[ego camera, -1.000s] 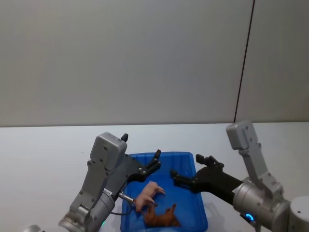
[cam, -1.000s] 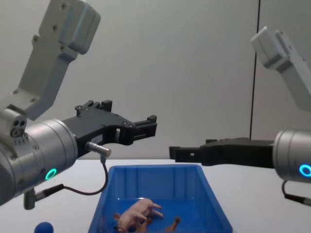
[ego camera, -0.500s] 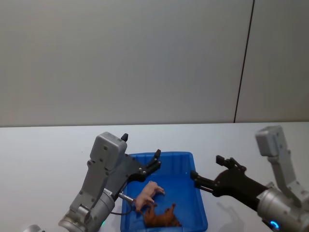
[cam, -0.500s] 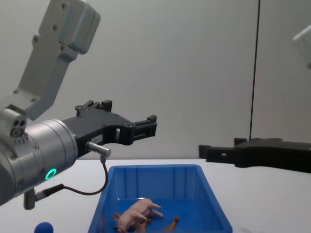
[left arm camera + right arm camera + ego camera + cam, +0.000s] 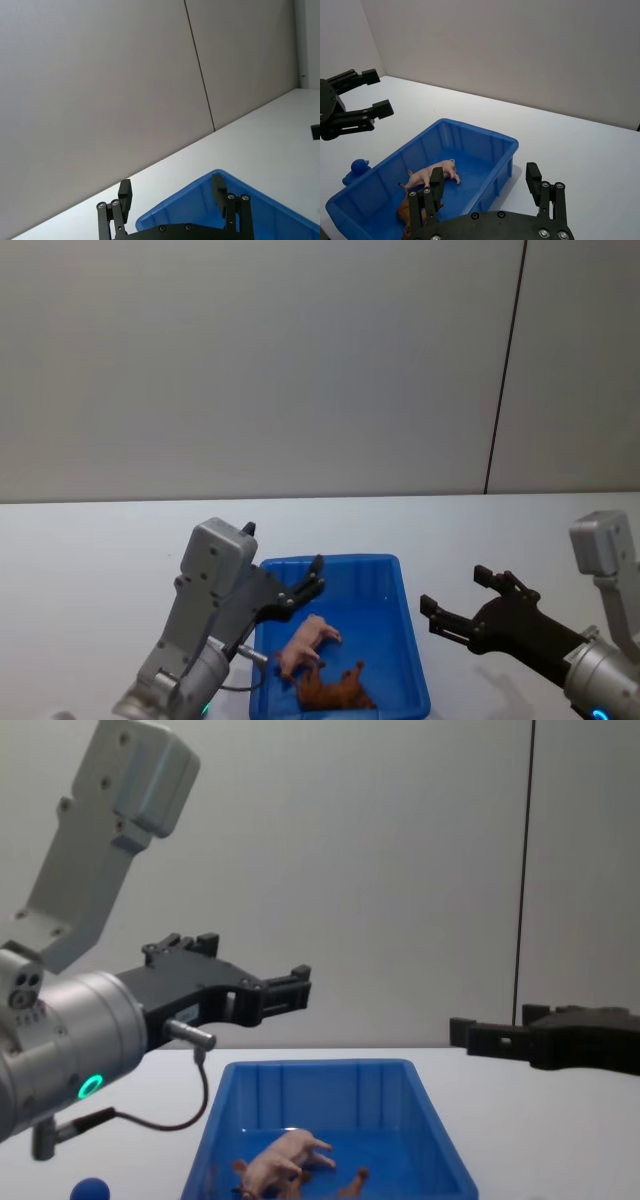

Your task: Pick up the two dolls from the table and place them into the box.

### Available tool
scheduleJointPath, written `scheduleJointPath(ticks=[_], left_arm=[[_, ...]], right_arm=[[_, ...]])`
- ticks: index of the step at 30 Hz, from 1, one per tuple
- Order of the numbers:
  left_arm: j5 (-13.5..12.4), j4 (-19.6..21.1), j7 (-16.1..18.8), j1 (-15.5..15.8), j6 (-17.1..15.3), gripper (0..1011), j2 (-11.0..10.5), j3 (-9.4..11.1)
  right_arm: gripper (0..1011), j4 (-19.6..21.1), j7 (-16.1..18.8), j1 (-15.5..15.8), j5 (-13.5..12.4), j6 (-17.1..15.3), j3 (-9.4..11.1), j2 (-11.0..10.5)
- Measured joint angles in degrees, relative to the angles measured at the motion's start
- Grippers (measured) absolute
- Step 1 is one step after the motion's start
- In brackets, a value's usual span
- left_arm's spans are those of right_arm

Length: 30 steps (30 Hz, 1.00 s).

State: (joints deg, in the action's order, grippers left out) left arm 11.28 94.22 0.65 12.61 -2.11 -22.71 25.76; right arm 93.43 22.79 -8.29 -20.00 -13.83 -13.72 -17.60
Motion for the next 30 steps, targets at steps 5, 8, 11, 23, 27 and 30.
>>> scheduleJointPath(ticks=[5,8,11,23,27,30], left_arm=[[0.35,1.74,2.37,-1.69,-1.93,1002,-1.21,-0.38],[1.15,2.86,4.28,-3.1,-3.25,1002,-2.11,-0.63],[2.25,4.16,6.48,-4.7,-4.58,1002,-3.13,-0.9],[7.26,6.94,13.48,-11.02,-7.44,1002,-6.47,-1.63],[8.34,6.84,14.43,-12.35,-7.63,1002,-6.96,-1.73],[8.9,6.51,14.65,-12.93,-7.65,1002,-7.13,-1.78]], right_arm=[[1001,0.28,0.0,0.4,-0.37,0.3,0.24,-0.4],[1001,0.4,0.0,0.59,-0.56,0.45,0.34,-0.6],[1001,0.5,-0.01,0.75,-0.69,0.56,0.43,-0.75],[1001,0.73,-0.01,1.1,-1.03,0.85,0.64,-1.11],[1001,0.77,-0.01,1.17,-1.08,0.9,0.66,-1.16],[1001,0.79,-0.01,1.2,-1.11,0.92,0.68,-1.2]])
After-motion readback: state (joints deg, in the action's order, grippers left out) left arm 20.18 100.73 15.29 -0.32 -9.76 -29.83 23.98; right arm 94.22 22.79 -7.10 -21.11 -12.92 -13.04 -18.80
